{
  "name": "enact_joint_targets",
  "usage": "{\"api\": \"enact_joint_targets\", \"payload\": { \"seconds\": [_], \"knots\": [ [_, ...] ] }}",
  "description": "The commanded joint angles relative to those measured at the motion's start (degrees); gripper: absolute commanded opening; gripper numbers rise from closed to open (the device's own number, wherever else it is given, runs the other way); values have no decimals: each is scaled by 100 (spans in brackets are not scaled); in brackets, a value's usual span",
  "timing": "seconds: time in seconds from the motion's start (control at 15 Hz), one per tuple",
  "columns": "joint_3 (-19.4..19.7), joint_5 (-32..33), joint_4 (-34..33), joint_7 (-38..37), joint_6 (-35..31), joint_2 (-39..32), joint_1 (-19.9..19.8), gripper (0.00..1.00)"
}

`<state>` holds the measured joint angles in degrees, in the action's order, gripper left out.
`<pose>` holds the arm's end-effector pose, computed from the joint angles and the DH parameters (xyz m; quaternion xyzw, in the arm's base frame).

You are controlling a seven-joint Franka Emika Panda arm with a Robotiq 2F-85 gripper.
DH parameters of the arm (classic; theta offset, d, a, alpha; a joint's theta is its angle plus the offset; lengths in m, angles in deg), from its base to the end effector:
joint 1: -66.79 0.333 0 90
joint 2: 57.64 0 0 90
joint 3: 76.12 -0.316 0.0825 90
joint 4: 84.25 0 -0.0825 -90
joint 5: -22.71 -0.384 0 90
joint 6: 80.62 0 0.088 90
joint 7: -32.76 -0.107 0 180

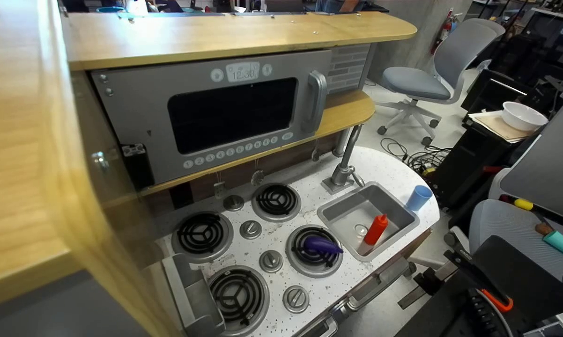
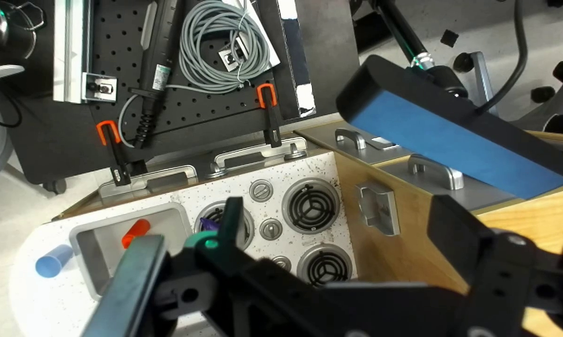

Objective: Put the blue cup in the sink

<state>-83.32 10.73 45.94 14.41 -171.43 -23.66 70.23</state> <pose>0.3500 0.0969 0.5657 -0.9927 0.0858 0.0636 0.0556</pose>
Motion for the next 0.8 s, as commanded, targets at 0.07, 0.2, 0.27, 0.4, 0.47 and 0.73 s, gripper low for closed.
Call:
{"api": "enact_joint_targets", "payload": {
  "seconds": [0.07, 0.2, 0.27, 0.4, 0.47, 0.73],
  "knots": [
    [-86, 45, -3, -63, -114, 28, -110, 100],
    [104, 274, 33, 264, -619, -454, -292, 100],
    [119, 358, 56, 252, -781, -498, -325, 100],
    [170, 517, 109, 239, -1195, -755, -425, 100],
    [210, 585, 121, 236, -1366, -919, -474, 100],
    [380, 845, 146, 342, -2121, -1616, -588, 100]
  ]
}}
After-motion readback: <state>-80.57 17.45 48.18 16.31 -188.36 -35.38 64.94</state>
